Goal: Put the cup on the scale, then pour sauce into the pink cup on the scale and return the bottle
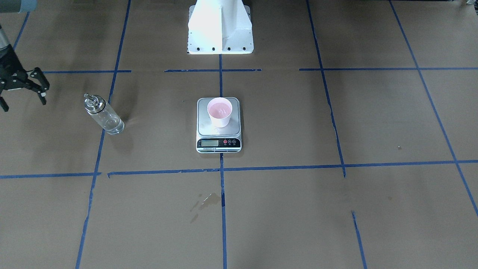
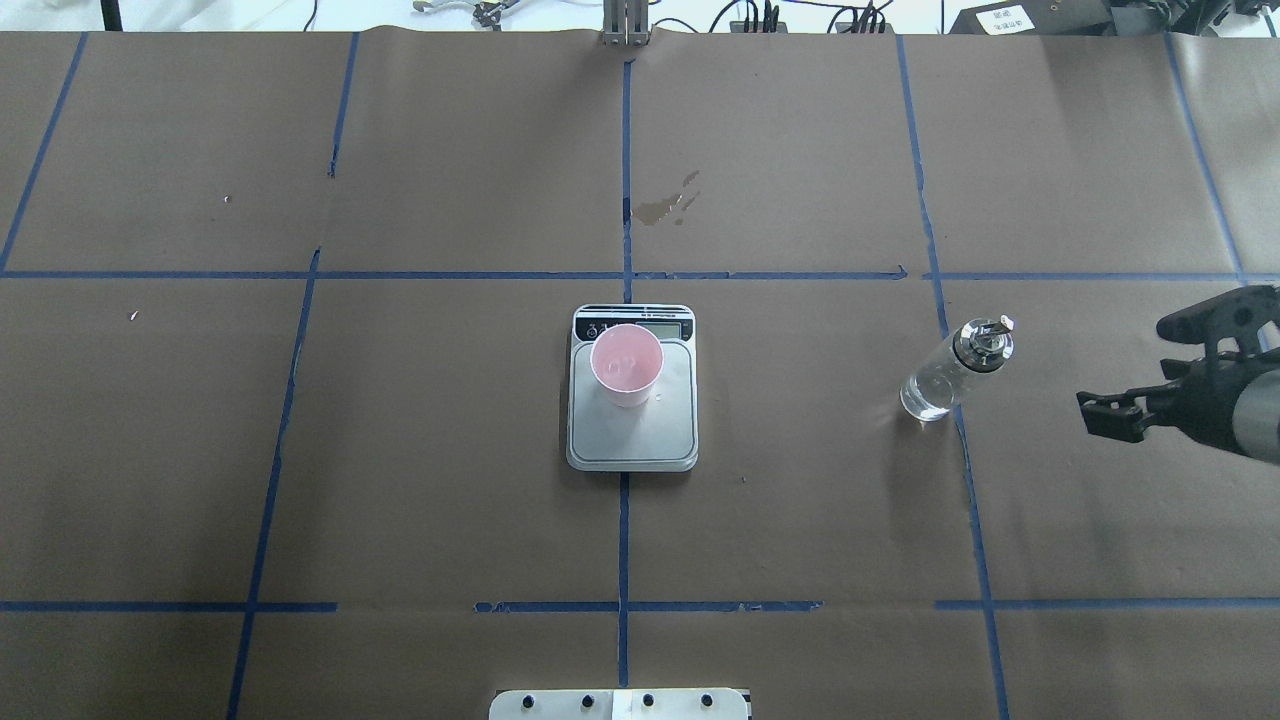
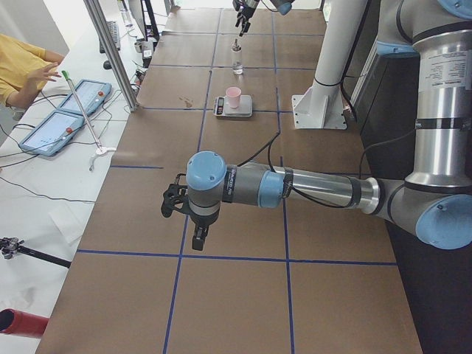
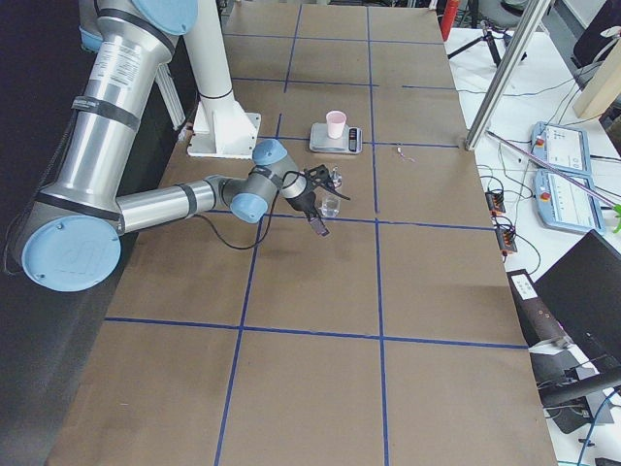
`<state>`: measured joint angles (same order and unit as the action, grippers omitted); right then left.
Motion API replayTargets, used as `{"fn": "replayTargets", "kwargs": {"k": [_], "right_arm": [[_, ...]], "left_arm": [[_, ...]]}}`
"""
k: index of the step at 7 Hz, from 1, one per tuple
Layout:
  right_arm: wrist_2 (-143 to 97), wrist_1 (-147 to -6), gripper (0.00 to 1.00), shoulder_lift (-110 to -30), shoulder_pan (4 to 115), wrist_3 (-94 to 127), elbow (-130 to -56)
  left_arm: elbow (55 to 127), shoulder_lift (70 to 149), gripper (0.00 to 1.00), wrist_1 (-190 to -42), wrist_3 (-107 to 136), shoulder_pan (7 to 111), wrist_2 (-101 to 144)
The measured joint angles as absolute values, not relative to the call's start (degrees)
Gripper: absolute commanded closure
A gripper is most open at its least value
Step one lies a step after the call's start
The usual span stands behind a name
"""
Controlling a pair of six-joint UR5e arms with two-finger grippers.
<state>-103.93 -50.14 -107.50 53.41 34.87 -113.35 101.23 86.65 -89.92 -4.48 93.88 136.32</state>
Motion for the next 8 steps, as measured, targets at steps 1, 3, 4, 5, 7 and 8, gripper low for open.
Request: {"fn": "replayTargets", "kwargs": {"k": [1, 3, 4, 5, 7, 8], "right_arm": [[-110.43, -53.17, 0.0, -105.44, 61.38, 29.58, -109.95], [-124.27, -68.37, 0.0, -99.8, 75.78, 18.83, -105.91], [-126.99, -75.16, 0.0, -98.33, 79.81, 14.99, -105.38], [-128.08, -81.91, 0.0, -96.58, 83.06, 9.48, -105.15], [-128.18, -92.03, 0.0, -95.34, 86.4, -1.86, -104.25], [-128.31, -93.56, 0.0, -97.19, 86.81, -3.78, -103.55]], "left_arm": [[101.24, 86.61, 0.0, -89.91, -4.48, 93.91, 136.32], [101.25, 86.55, 0.0, -89.89, -4.48, 93.95, 136.26], [101.24, 86.52, 0.0, -89.86, -4.48, 93.95, 136.24], [101.17, 86.5, 0.0, -89.84, -4.48, 93.95, 136.24], [101.09, 86.49, 0.0, -89.83, -4.48, 93.96, 136.23], [101.05, 86.48, 0.0, -89.82, -4.48, 93.94, 136.23]]}}
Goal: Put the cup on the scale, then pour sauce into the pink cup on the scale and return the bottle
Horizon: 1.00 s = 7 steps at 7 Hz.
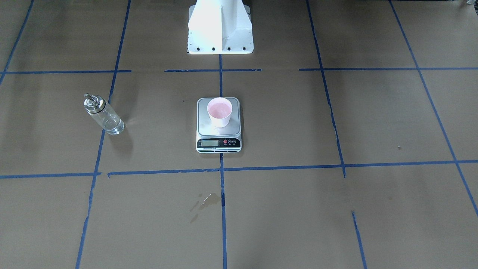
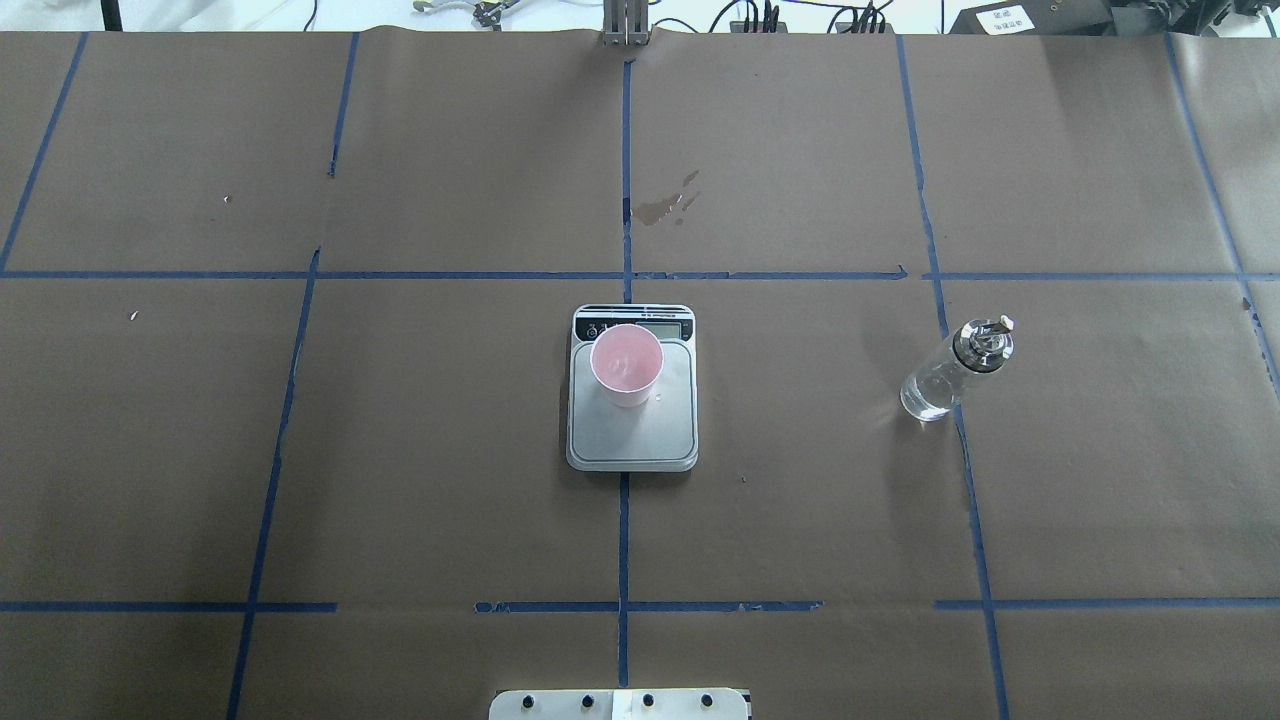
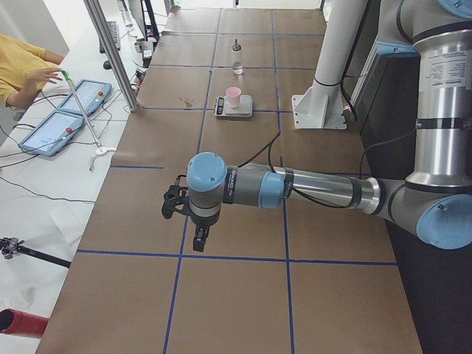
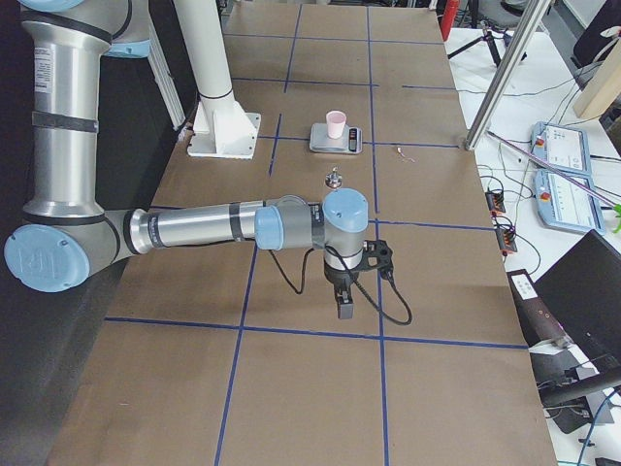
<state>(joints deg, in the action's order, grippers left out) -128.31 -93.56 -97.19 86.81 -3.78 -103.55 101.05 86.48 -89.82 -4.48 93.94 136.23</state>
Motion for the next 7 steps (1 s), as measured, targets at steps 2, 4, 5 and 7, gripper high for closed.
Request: {"fn": "replayTargets", "kwargs": {"k": [2, 4, 5, 7], "right_arm": [[-128.65, -94.02, 0.0, -99.13, 86.98, -4.67, -101.88], [-131.09, -93.84, 0.0, -99.42, 87.01, -4.8, -101.14], [-132.04, -93.77, 0.0, -99.36, 87.01, -4.8, -101.18], [-132.57, -93.7, 0.0, -99.11, 87.01, -4.81, -101.33]], "left_arm": [[101.04, 86.53, 0.0, -89.8, -4.48, 93.85, 136.23], [101.01, 86.57, 0.0, -89.54, -4.43, 93.81, 136.17], [101.07, 86.57, 0.0, -89.49, -4.4, 93.81, 136.13], [100.99, 86.5, 0.0, -89.55, -4.4, 93.81, 135.72]]}}
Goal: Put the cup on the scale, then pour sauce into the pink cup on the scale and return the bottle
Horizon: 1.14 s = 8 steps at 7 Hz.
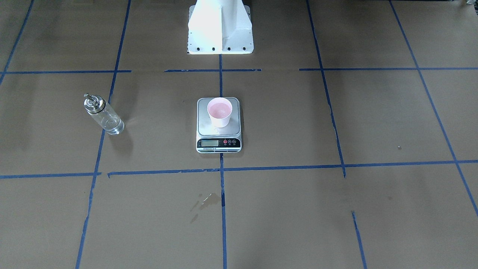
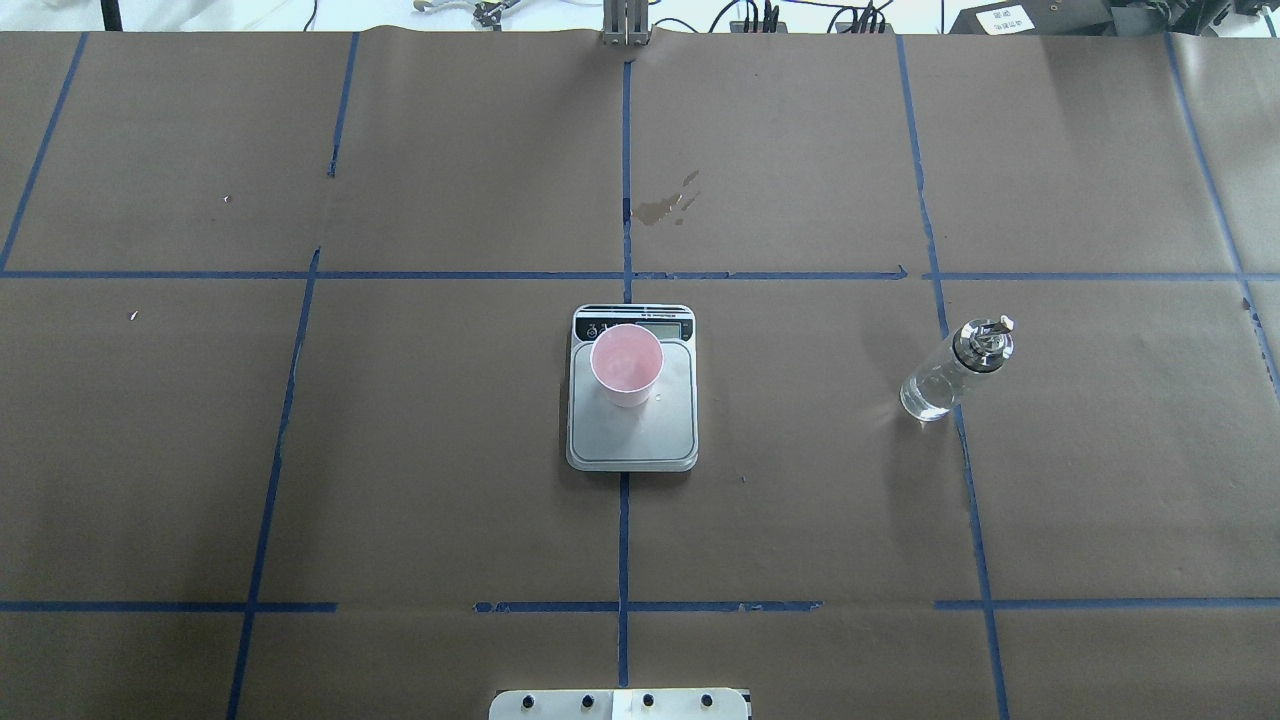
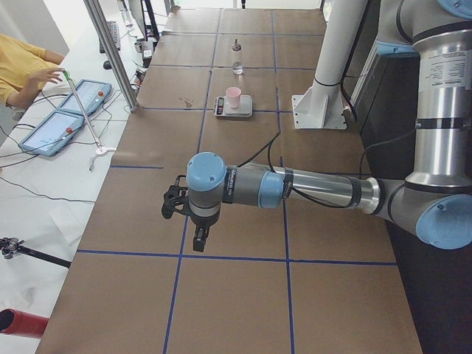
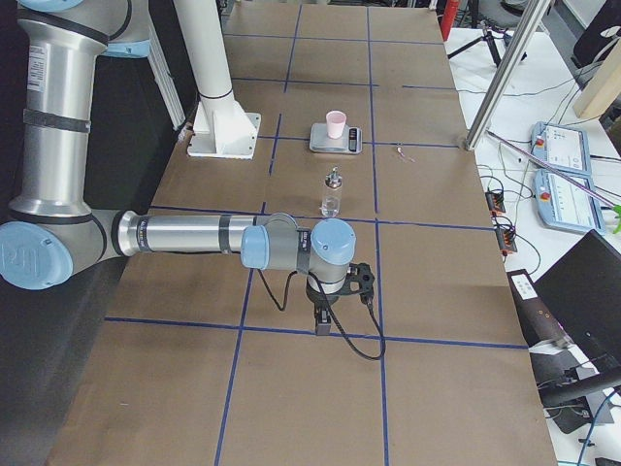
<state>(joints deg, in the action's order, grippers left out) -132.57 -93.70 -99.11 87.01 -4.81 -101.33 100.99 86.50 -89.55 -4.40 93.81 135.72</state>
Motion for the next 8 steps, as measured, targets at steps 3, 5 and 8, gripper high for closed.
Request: {"fn": "replayTargets", "kwargs": {"k": [3, 5, 8], "right_arm": [[-132.63, -93.67, 0.0, -99.07, 87.01, -4.85, -101.4], [-132.63, -93.67, 0.0, -99.13, 87.01, -4.91, -101.42], [-132.63, -93.69, 0.0, -99.26, 87.01, -5.06, -101.28]], "left_arm": [[100.7, 86.31, 0.0, -89.64, -4.39, 93.79, 134.95], [100.43, 85.7, 0.0, -89.59, -4.38, 93.78, 134.86], [99.25, 84.39, 0.0, -89.35, -4.39, 93.69, 134.83]]}}
